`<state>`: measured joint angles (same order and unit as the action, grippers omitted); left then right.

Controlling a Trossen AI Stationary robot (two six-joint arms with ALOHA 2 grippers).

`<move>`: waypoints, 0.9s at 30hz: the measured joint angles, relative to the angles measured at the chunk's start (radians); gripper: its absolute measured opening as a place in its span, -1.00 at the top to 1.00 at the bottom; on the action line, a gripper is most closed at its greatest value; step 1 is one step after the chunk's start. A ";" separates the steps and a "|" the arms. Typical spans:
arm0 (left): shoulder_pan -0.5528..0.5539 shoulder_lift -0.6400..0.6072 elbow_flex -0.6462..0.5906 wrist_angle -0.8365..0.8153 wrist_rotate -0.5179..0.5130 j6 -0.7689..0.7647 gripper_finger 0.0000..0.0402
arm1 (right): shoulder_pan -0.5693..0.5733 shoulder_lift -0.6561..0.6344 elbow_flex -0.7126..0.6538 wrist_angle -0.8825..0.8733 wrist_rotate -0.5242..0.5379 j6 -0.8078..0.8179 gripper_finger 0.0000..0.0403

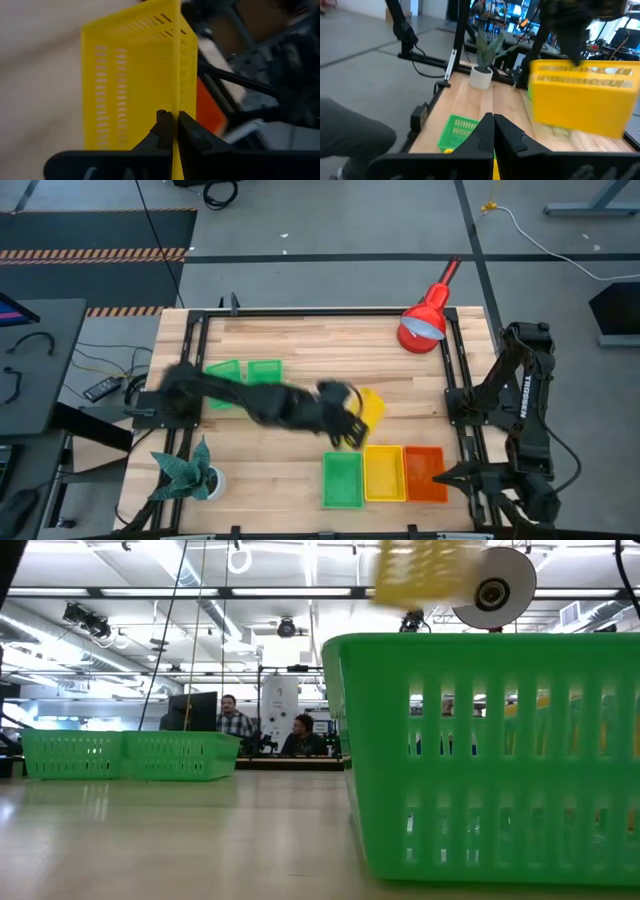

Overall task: Stack baskets by color
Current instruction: Stack the top yellow basket on the bottom yellow basket

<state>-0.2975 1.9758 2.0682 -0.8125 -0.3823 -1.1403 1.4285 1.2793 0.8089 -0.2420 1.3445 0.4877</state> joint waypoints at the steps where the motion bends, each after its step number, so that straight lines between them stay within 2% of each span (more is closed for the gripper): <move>1: -0.021 0.049 0.056 -0.001 -0.007 -0.026 0.95 | 0.017 0.000 0.000 0.000 0.015 0.008 0.98; 5: -0.083 0.244 0.277 -0.004 -0.024 -0.126 0.95 | 0.072 0.000 0.000 0.001 0.084 0.033 0.98; 6: -0.092 0.277 0.290 0.020 -0.030 -0.142 0.95 | 0.082 0.000 0.000 0.001 0.097 0.034 0.98; 7: -0.097 0.285 0.257 0.095 -0.031 -0.170 0.95 | 0.090 0.000 0.000 0.000 0.106 0.034 0.98; 9: -0.109 0.295 0.216 0.136 -0.039 -0.238 0.95 | 0.101 0.000 0.000 0.000 0.106 0.032 0.98; 14: -0.124 0.316 0.211 0.029 -0.110 -0.316 0.95 | 0.108 0.007 0.000 0.000 0.102 0.025 0.98; 18: -0.120 0.314 0.213 0.025 -0.129 -0.312 0.95 | 0.108 0.014 0.000 0.000 0.102 0.017 0.98; 27: -0.122 0.362 0.214 0.059 -0.059 -0.316 0.95 | 0.108 0.016 0.000 -0.002 0.102 0.015 0.98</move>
<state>-0.4191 2.3382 2.2818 -0.7537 -0.4417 -1.4565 1.5368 1.2949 0.8093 -0.2443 1.4467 0.5026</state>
